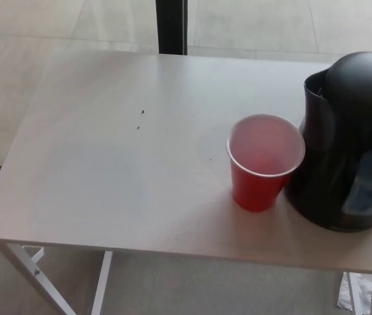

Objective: The robot uses its right hand to lift up a kettle kept on the middle of the desk by its handle and tilt it into a glass kept next to it to pour out water

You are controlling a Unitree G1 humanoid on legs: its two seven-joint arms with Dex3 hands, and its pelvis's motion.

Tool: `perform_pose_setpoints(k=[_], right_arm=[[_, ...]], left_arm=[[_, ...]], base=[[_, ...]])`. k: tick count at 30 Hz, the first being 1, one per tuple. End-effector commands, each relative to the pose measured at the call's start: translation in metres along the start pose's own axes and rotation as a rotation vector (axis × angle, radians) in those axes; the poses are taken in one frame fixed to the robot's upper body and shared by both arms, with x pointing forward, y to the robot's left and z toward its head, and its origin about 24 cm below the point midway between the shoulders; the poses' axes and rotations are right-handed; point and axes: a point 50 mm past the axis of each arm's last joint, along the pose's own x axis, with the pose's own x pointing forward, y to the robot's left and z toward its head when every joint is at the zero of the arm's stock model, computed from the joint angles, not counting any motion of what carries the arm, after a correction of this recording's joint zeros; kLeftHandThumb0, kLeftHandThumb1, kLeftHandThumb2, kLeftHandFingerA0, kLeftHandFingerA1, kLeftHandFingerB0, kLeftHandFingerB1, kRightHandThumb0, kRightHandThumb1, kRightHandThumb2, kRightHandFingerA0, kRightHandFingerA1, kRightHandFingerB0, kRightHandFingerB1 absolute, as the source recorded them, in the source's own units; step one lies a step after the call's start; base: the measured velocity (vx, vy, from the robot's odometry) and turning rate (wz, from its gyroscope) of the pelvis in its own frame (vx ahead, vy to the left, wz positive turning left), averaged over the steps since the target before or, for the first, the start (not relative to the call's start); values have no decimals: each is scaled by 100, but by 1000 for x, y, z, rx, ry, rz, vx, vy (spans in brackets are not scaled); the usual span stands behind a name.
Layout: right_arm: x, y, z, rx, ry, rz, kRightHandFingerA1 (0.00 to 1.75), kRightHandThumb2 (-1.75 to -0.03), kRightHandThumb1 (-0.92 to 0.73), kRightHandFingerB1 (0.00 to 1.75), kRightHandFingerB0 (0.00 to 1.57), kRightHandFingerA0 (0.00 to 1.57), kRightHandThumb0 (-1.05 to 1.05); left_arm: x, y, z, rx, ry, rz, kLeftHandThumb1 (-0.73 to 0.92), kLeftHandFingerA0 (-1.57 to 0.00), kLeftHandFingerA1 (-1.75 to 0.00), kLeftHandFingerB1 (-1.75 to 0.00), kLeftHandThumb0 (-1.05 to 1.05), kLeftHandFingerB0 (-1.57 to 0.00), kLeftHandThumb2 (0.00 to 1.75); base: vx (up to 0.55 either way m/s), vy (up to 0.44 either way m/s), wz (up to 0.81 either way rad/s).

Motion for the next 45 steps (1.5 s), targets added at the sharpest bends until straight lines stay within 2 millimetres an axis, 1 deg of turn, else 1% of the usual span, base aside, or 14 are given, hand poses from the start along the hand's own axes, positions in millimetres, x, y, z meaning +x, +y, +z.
perform_pose_setpoints(k=[1, 4, 6, 8, 9, 12, 13, 14, 19, 20, 26, 31, 37, 45], right_arm=[[-3, -58, 59, 352, -261, -151, 84, -58, -57, 61, 10, 51, -85], [-6, -67, 92, 376, -421, -104, 120, -58, -59, 54, 11, 114, -80], [-9, -68, 113, 358, -474, -88, 94, -88, -52, 57, 13, 102, -94], [-12, -66, 130, 325, -520, -74, 85, -59, -62, 53, 13, 97, -85], [-15, -63, 151, 320, -572, -33, 101, -59, -60, 55, 13, 112, -89], [-22, -56, 187, 283, -674, 27, 125, -85, -46, 57, 15, 132, -94], [-27, -48, 211, 281, -711, 74, 92, -58, -56, 59, 22, 123, -98], [-31, -42, 225, 273, -756, 116, 76, -58, -54, 58, 22, 58, -94], [-41, -7, 258, 191, -795, 268, 50, -81, -43, 53, 17, 16, -83], [-45, 12, 265, 111, -803, 361, 51, -88, -23, 52, 2, 0, -39], [-62, 66, 277, -88, -827, 561, 34, -58, -55, 23, 11, 12, -70], [-73, 107, 281, -197, -850, 701, 26, -82, -42, 16, 3, 1, -71], [-69, 130, 284, -254, -755, 753, 6, -79, -43, 19, 9, 0, -70], [-58, 135, 283, -317, -706, 719, 20, -77, -37, 20, 8, 0, -63]], left_arm=[[-3, 28, 37, -402, -203, -46, 53, -107, -118, -161, -105, -65, 126], [-4, 30, 35, -431, -202, -43, 52, -111, -113, -161, -105, -64, 129], [-4, 31, 35, -437, -200, -39, 52, -110, -116, -162, -105, -65, 129], [-4, 31, 35, -436, -199, -40, 54, -106, -121, -160, -105, -67, 126], [-4, 31, 33, -435, -198, -34, 72, -104, -118, -156, -105, -67, 97], [-4, 31, 31, -439, -197, -36, 54, -107, -116, -161, -105, -65, 130], [-4, 31, 31, -436, -196, -37, 73, -105, -117, -156, -105, -67, 97], [-4, 31, 31, -437, -195, -37, 73, -106, -116, -156, -105, -66, 97], [-3, 32, 35, -434, -207, -38, 53, -111, -114, -161, -105, -64, 131], [-3, 32, 35, -437, -207, -41, 52, -112, -113, -162, -105, -64, 130], [-3, 31, 38, -456, -209, -54, 52, -109, -114, -162, -105, -63, 129], [-3, 32, 34, -458, -206, -46, 51, -109, -114, -161, -105, -64, 129], [-4, 33, 36, -440, -211, -52, 72, -108, -115, -157, -105, -66, 97], [-4, 32, 35, -462, -209, -53, 52, -113, -112, -160, -105, -66, 129]], base=[[0, 0, 0], [0, 0, 0], [0, 0, 0], [0, 0, 0], [0, 0, 0], [0, 0, 0], [0, 0, 0], [0, 0, 0], [0, 0, 0], [0, 0, 0], [0, 0, 0], [0, 0, 0], [0, 0, 0], [0, 0, 0]])
